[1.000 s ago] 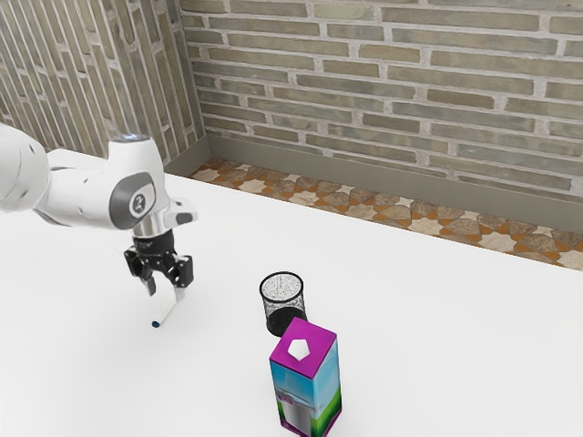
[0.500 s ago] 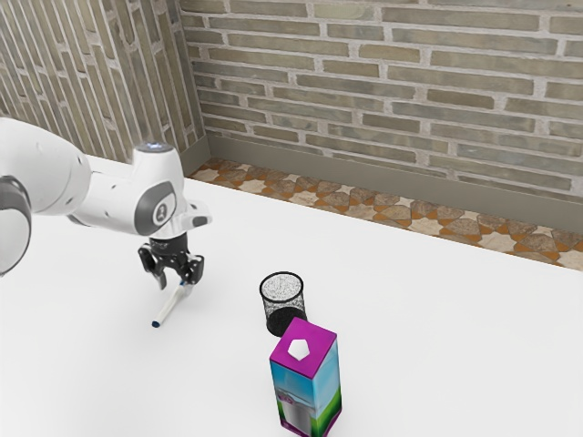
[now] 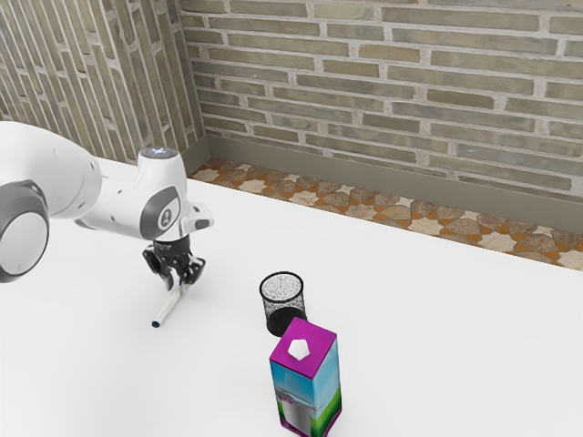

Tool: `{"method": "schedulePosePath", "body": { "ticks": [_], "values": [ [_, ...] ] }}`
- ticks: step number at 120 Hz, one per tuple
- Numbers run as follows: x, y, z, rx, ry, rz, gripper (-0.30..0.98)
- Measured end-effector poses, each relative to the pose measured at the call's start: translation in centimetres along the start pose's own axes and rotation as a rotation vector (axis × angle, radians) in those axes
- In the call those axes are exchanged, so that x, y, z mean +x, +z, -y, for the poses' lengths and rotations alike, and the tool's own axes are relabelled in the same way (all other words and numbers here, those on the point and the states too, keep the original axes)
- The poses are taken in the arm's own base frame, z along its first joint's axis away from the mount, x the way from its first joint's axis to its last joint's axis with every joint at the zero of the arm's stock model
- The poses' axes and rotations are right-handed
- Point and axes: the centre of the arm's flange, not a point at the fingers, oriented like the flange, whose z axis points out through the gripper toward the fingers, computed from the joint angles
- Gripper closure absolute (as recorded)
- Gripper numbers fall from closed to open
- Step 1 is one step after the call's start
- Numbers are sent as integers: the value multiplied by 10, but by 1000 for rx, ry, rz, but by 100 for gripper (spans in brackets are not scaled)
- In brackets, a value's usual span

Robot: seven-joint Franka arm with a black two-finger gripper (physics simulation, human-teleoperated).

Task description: Put the marker into the pen holder.

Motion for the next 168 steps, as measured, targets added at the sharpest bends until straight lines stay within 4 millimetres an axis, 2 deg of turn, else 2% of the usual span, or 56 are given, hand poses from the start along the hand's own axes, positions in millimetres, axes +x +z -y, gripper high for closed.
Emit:
{"method": "schedulePosePath", "body": {
  "ticks": [23, 68, 85, 99, 111, 126, 140, 153, 160, 168],
  "values": [
    [0, -1, 0, -1, 6, -4, 62],
    [-6, 5, 1, -43, -19, 6, 67],
    [-4, 3, 0, -51, -17, -4, 74],
    [-2, -21, 0, -60, -12, -42, 77],
    [-2, -55, -13, -76, 12, -92, 78],
    [-6, -105, -50, -102, 75, -167, 79],
    [-6, -141, -79, -119, 120, -227, 79],
    [3, -185, -123, -138, 178, -313, 79],
    [6, -198, -145, -150, 203, -347, 79],
    [8, -195, -163, -162, 215, -362, 79]
  ]
}}
